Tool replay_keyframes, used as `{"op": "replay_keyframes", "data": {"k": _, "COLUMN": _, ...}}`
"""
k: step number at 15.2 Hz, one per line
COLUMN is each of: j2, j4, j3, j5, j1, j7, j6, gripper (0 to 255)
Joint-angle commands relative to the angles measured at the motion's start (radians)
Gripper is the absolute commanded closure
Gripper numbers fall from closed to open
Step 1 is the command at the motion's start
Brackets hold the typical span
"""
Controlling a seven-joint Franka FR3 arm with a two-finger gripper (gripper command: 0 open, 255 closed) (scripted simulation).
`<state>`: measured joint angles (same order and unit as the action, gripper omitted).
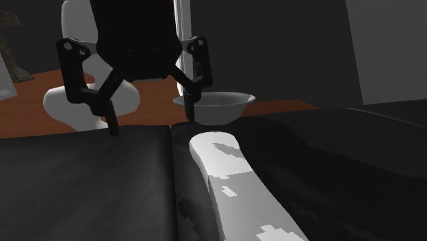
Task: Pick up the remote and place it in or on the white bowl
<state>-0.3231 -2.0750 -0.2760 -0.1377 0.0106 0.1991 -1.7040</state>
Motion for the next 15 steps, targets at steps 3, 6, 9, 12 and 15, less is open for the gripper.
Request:
{"op": "replay_keyframes", "data": {"k": 3, "j2": 0.139, "j4": 0.136, "j3": -0.053, "j5": 0.039, "j1": 0.001, "j7": 0.11, "j6": -0.035, "gripper": 0}}
{"op": "replay_keyframes", "data": {"k": 6, "j2": 0.248, "j4": 0.255, "j3": -0.085, "j5": 0.085, "j1": 0.008, "j7": 0.191, "j6": -0.043, "gripper": 0}}
{"op": "replay_keyframes", "data": {"k": 9, "j2": 0.308, "j4": 0.309, "j3": -0.098, "j5": 0.114, "j1": 0.017, "j7": 0.234, "j6": -0.055, "gripper": 0}}
{"op": "replay_keyframes", "data": {"k": 12, "j2": 0.308, "j4": 0.269, "j3": -0.098, "j5": 0.114, "j1": 0.017, "j7": 0.233, "j6": -0.096, "gripper": 0}}
{"op": "replay_keyframes", "data": {"k": 15, "j2": 0.31, "j4": 0.231, "j3": -0.098, "j5": 0.114, "j1": 0.018, "j7": 0.234, "j6": -0.136, "gripper": 0}}
